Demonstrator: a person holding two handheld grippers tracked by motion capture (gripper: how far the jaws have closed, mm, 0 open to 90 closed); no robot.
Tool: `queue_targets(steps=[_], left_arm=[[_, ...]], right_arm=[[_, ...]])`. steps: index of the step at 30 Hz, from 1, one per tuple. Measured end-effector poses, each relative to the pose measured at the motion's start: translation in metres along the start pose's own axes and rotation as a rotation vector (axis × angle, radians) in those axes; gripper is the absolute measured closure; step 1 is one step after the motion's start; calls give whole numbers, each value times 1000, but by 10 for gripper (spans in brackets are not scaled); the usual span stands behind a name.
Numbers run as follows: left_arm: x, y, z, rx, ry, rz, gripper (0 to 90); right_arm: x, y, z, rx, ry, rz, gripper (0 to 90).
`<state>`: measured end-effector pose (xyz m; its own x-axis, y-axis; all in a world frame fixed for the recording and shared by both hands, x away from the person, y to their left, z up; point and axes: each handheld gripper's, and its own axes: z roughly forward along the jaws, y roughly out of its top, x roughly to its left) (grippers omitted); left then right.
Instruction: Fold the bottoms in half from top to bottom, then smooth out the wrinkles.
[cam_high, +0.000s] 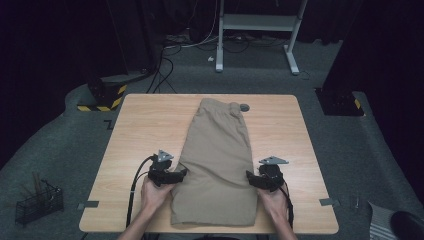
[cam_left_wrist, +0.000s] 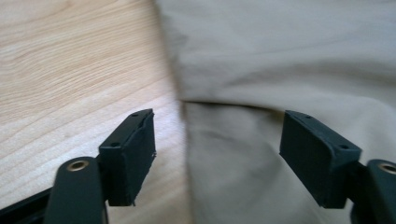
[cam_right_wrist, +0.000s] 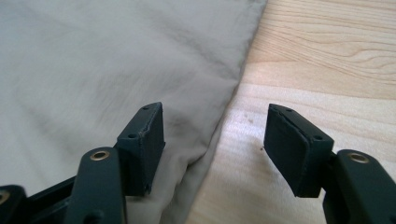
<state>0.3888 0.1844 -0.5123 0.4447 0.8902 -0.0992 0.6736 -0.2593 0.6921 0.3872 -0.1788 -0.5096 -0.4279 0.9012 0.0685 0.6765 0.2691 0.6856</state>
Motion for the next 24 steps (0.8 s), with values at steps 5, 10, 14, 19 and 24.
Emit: queue_targets(steps=[5,10,14,19,24], left_arm=[[-5,4,10,33,29,35,226],[-8,5,13,33,46,48,230],[-14,5,10,26,28,67,362],[-16,3,9,9,2,77,493],[-17,1,9,-9,-16,79,618]], right_arm=[[3,3,9,25,-32,3,358],[8,5,11,39,-63,-32,382],[15,5,12,36,-50,-55,472],[16,6,11,38,-36,-59,537],[18,8,11,48,-22,-70,600]])
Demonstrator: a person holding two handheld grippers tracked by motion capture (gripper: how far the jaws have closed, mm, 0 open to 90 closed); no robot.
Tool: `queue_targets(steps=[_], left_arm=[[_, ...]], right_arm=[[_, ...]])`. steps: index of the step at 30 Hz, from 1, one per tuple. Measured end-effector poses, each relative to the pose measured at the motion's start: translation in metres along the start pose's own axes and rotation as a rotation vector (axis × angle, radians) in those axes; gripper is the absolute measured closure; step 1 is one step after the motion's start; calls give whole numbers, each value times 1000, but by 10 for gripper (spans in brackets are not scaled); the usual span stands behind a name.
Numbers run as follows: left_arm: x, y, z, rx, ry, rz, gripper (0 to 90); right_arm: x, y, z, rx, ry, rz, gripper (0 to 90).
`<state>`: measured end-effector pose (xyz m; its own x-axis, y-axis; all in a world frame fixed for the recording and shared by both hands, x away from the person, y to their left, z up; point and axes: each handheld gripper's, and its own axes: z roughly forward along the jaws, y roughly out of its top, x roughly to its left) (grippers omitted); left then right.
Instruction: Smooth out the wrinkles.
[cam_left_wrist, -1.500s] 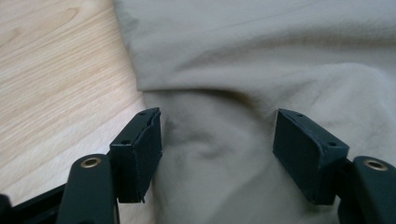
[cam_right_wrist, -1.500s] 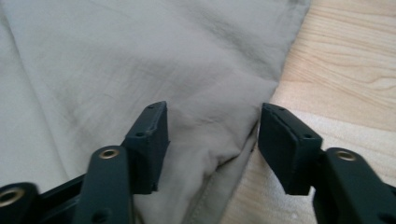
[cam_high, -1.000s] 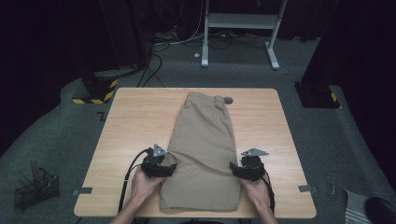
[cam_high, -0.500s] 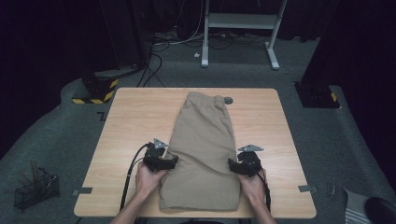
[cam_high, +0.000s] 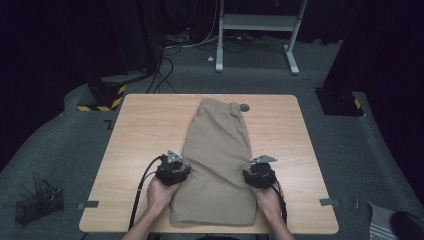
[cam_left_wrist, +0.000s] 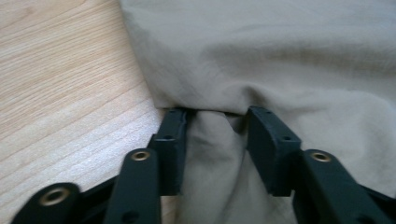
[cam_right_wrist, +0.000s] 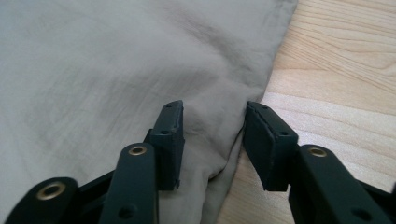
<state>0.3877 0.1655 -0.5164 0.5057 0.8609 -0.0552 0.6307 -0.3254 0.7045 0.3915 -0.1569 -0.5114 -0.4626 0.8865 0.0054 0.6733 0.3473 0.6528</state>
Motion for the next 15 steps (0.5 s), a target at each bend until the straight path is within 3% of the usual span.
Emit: queue_targets(steps=[6,15], left_arm=[[1,1,1,2,-38,-8,751],[4,3,2,12,-81,-18,822]], right_arm=[[0,1,0,0,30,3,725],[-1,-1,2,-23,91,11,845]])
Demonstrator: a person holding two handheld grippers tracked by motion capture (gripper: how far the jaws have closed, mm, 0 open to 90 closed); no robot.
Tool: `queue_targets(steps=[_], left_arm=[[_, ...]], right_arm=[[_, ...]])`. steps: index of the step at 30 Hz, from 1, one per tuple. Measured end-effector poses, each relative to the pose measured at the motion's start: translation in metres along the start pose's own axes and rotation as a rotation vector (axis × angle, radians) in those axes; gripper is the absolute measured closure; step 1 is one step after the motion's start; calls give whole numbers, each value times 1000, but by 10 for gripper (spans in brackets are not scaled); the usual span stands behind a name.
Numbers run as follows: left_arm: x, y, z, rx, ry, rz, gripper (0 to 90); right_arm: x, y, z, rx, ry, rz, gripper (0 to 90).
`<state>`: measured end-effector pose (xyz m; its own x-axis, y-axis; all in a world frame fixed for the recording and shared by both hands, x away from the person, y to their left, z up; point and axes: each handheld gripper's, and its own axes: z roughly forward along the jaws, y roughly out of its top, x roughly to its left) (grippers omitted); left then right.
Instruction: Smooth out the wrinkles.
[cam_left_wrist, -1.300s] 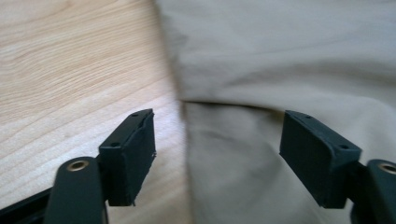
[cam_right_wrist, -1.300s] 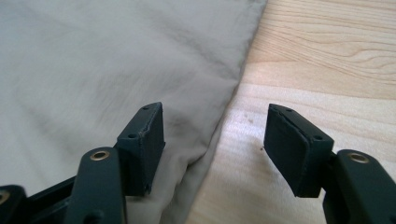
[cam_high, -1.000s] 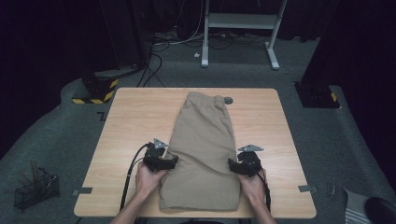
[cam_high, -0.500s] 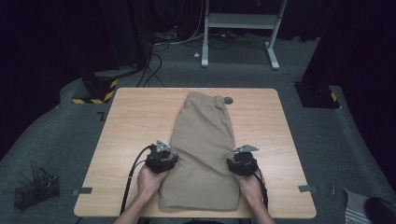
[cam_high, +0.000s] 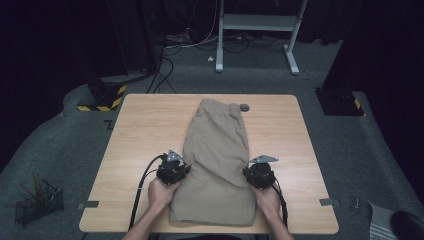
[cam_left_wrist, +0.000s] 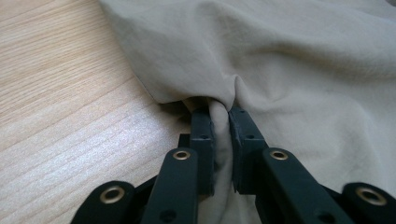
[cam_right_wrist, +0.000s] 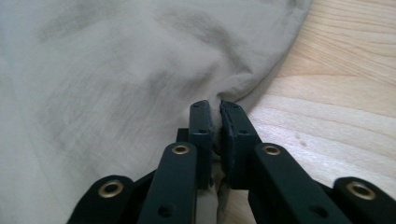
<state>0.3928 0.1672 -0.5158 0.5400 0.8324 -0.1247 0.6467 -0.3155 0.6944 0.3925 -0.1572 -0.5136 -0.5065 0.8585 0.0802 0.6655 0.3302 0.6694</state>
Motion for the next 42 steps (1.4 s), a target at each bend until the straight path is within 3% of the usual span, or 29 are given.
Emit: queue_targets(steps=[5,7,10,26,30,34,39,42], left_arm=[[9,0,1,-4,-61,-54,838],[10,0,0,-6,-69,-63,841],[11,1,-3,-12,-74,-63,844],[18,4,-24,-74,-121,-94,846],[19,7,-32,-85,-129,-82,846],[17,14,-44,-129,-160,-88,846],[6,18,-68,-176,-160,-31,846],[2,19,-82,-208,-173,-19,847]], right_arm=[[-4,-1,0,-7,30,14,869],[-2,0,-1,-2,20,-9,871],[4,0,-4,-14,1,-57,874],[0,7,-25,-93,43,-48,876],[0,10,-31,-117,50,-46,877],[1,13,-40,-142,50,-59,877],[7,17,-63,-204,45,-88,878],[11,17,-78,-238,40,-112,878]])
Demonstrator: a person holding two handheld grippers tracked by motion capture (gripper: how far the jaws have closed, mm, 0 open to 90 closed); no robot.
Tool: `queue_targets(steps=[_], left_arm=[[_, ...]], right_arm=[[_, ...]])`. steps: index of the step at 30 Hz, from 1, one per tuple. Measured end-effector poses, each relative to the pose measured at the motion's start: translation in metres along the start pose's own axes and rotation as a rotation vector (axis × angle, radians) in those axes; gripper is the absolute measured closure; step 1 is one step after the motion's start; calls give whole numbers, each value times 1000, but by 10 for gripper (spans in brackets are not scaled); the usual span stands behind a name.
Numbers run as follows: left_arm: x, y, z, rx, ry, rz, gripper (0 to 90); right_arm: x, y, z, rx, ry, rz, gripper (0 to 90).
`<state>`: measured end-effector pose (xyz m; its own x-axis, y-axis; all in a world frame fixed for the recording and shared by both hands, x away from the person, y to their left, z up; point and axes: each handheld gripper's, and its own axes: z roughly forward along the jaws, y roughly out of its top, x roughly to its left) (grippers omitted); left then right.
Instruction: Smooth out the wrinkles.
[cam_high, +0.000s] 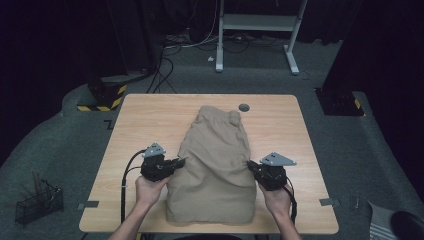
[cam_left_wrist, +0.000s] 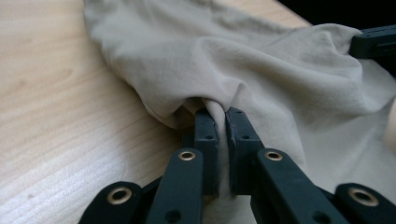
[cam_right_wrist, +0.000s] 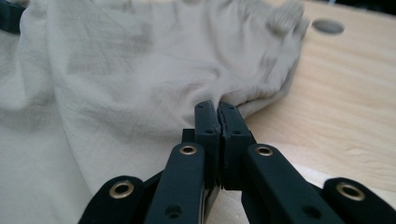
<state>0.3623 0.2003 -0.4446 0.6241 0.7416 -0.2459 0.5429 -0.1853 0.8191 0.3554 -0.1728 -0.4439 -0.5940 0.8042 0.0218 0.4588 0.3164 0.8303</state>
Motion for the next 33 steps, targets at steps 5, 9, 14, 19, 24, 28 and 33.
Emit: queue_targets(steps=[5,9,14,19,24,28,33], left_arm=[[-11,5,-21,-57,-21,10,847],[-25,7,-41,-95,-34,40,847],[-49,12,-72,-162,-70,73,847],[-60,31,-93,-218,-107,101,847],[-29,53,-65,-208,-102,25,847],[4,58,-26,-143,-55,-40,847],[33,54,20,-59,12,-93,847]], right_arm=[[9,6,-23,-48,-17,-56,878],[20,8,-46,-92,-27,-93,878],[35,9,-78,-151,-35,-133,878],[40,22,-106,-226,-31,-138,878],[18,36,-90,-233,-6,-72,878],[-11,41,-47,-149,5,-2,878],[-40,40,6,-21,-9,61,879]])
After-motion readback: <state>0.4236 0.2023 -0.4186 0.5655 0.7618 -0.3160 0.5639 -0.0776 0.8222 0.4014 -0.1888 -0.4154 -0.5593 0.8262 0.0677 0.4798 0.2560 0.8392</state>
